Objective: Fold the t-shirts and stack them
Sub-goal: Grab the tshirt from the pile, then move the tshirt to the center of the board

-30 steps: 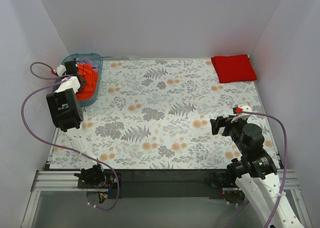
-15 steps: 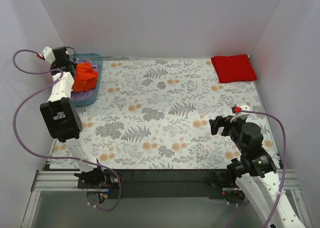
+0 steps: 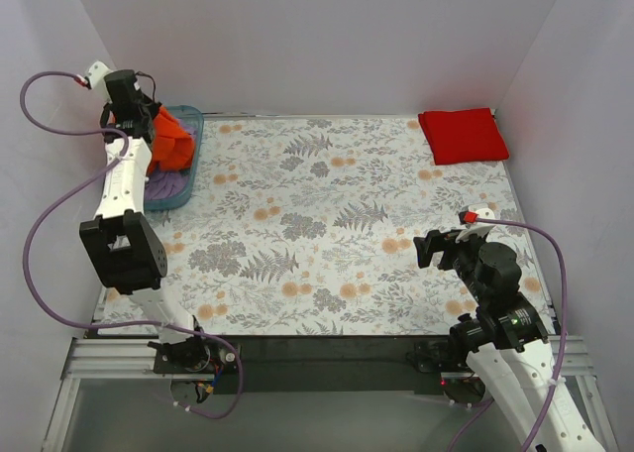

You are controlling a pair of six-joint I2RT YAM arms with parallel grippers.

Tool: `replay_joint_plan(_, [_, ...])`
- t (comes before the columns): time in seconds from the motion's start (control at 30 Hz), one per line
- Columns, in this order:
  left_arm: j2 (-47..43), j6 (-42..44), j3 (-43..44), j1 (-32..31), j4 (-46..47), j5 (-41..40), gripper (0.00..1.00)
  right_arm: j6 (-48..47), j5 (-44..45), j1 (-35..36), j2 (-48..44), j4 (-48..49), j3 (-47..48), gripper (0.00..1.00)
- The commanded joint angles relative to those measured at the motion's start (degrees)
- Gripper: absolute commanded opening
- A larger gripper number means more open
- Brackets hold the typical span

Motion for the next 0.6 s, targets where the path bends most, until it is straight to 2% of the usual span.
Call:
replay_joint_plan(0.0, [-6.59, 3.93, 10.42, -4.87, -1.47, 1.84, 0.0, 0.07, -0.58, 0.03, 0.54, 1.31, 0.66, 0.98])
replay_joint_plan(0.03, [-6.59, 4.9, 12.71, -6.37, -1.83, 1.49, 0.0, -0.02, -0.66, 0.12, 0.54, 1.31, 0.66, 0.98])
replay_joint_plan(0.1, [-6.5, 8.32, 16.07, -13.9, -3.41, 1.57, 0.0, -0.19, -0.84, 0.12, 0.28, 1.4, 0.66, 0.98])
replay_joint_plan(0.13, [-6.76, 8.77, 18.77, -16.99, -4.02, 4.62, 0.0, -0.37, -0.75, 0.03, 0.28, 1.4, 0.75, 0.98])
replay_joint_plan(0.27, [-8.17, 11.4, 24.41, -26.05, -5.43, 8.16, 0.0, -1.86, -2.16, 0.12, 1.59, 0.35, 3.55, 0.98])
replay_joint_plan(0.5, [-15.99, 9.74, 23.29, -32.22, -5.61, 19.23, 0.0, -3.79, -2.95, 0.12, 6.69, -4.13, 12.78, 0.99])
replay_joint_plan(0.57, [-19.4, 9.92, 19.17, -32.49, -5.44, 22.05, 0.0, -4.14, -3.3, 0.12, 7.66, -4.67, 13.66, 0.98])
